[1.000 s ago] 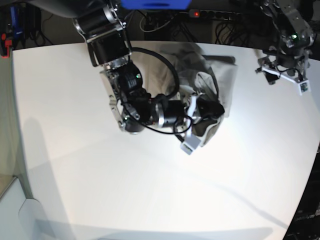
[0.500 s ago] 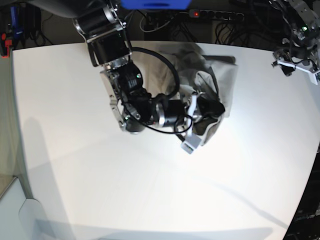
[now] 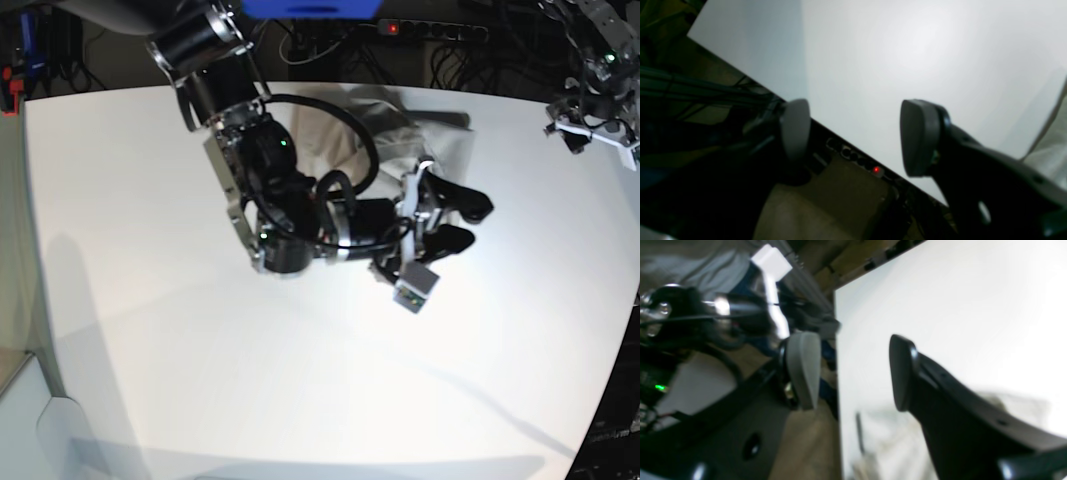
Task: Layout the t-shirt on the table in an organized manner, then fold the t-shirt properly
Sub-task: 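Press the folded end down onto the bundle with the right gripper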
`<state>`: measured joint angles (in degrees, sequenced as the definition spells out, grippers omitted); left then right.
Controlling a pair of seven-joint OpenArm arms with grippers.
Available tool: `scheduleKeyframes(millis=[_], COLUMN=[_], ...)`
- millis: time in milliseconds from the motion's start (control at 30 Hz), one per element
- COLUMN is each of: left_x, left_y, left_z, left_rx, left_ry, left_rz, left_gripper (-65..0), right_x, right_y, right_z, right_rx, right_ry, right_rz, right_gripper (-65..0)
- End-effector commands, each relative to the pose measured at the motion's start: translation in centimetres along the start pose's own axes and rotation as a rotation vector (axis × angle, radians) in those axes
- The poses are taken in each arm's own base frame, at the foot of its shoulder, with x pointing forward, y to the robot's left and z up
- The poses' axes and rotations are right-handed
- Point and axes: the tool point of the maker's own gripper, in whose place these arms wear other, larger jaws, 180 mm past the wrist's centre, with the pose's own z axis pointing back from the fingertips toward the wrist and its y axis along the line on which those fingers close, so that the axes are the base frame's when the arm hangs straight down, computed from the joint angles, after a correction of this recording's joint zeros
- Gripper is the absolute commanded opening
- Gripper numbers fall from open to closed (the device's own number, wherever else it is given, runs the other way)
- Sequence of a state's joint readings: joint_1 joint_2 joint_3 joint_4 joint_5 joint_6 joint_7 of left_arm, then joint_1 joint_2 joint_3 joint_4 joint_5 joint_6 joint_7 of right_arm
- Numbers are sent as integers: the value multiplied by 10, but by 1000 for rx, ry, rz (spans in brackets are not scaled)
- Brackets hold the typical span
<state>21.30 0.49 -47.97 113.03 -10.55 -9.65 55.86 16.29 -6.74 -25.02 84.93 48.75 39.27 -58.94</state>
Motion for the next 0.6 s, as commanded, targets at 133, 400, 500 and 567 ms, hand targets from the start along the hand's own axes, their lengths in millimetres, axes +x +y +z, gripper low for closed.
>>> scheduleKeyframes(millis=[133, 400, 500, 567], left_x=[9, 12, 16, 16], left_y=[5, 0, -2, -2], left_z=[3, 2, 1, 1], left_rx=[11, 0, -4, -5], left_ry=[-36, -43, -52, -54], left_rz=[-11, -12, -7, -6], left_gripper=[-234, -234, -234, -234], right_x=[-4, -63, -79, -84], right_y=[-53, -106, -98, -93], right_z=[56, 116, 111, 106], right_rx=[-155, -327, -317, -305], right_ry=[-70, -59, -49, -56], right_rz=[-59, -261, -294, -315], right_gripper=[-344, -606, -630, -620])
